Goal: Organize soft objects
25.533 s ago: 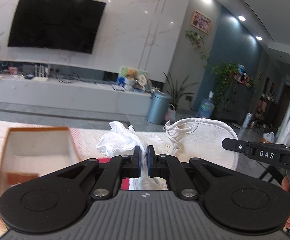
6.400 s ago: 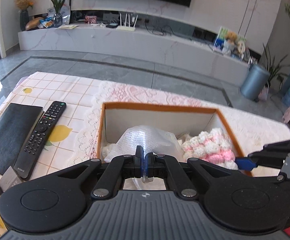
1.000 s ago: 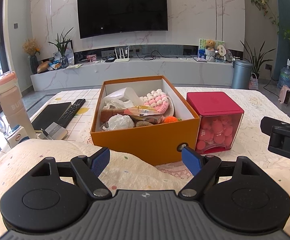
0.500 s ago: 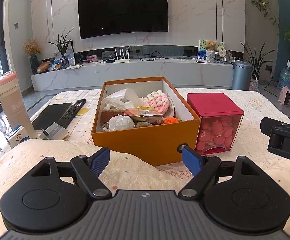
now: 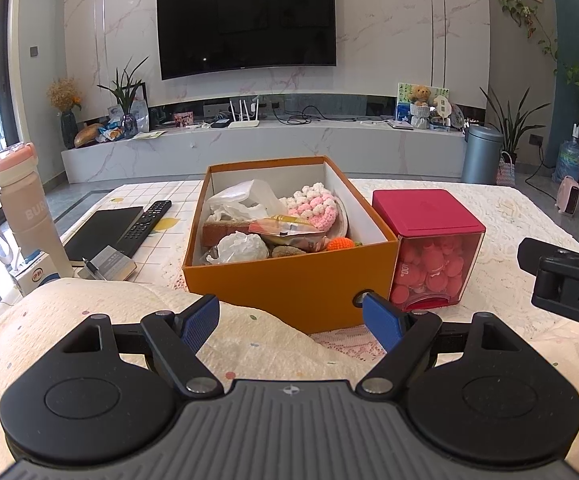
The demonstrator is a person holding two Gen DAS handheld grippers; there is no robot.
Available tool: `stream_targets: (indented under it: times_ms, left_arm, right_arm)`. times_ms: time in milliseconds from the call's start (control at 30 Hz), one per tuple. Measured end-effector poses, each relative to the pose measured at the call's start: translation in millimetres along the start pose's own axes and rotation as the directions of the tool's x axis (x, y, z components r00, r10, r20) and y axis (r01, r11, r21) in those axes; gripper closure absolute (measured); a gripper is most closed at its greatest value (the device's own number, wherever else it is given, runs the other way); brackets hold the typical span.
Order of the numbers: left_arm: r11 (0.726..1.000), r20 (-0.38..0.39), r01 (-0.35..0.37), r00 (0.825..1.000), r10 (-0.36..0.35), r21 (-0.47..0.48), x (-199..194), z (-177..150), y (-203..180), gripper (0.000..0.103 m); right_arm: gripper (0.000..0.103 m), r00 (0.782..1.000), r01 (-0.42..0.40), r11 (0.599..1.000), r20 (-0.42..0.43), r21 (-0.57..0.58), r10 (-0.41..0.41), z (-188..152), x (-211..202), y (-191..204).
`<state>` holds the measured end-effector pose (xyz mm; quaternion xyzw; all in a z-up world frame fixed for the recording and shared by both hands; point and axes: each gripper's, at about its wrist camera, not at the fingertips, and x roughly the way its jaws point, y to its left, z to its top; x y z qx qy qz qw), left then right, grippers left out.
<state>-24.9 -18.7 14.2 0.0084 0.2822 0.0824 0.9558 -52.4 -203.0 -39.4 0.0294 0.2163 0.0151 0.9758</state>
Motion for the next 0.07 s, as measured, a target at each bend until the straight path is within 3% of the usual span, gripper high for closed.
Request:
stream_targets:
  times_ms: [67]
  left_arm:
    - [1.0,0.004,0.002,1.0,-0.002,0.001,-1.1,1.3,-1.1,0.008]
  right_arm:
    - [0.004,1.0,0.0,1.0,-0.001,0.0,0.0,0.0,0.1,0.0]
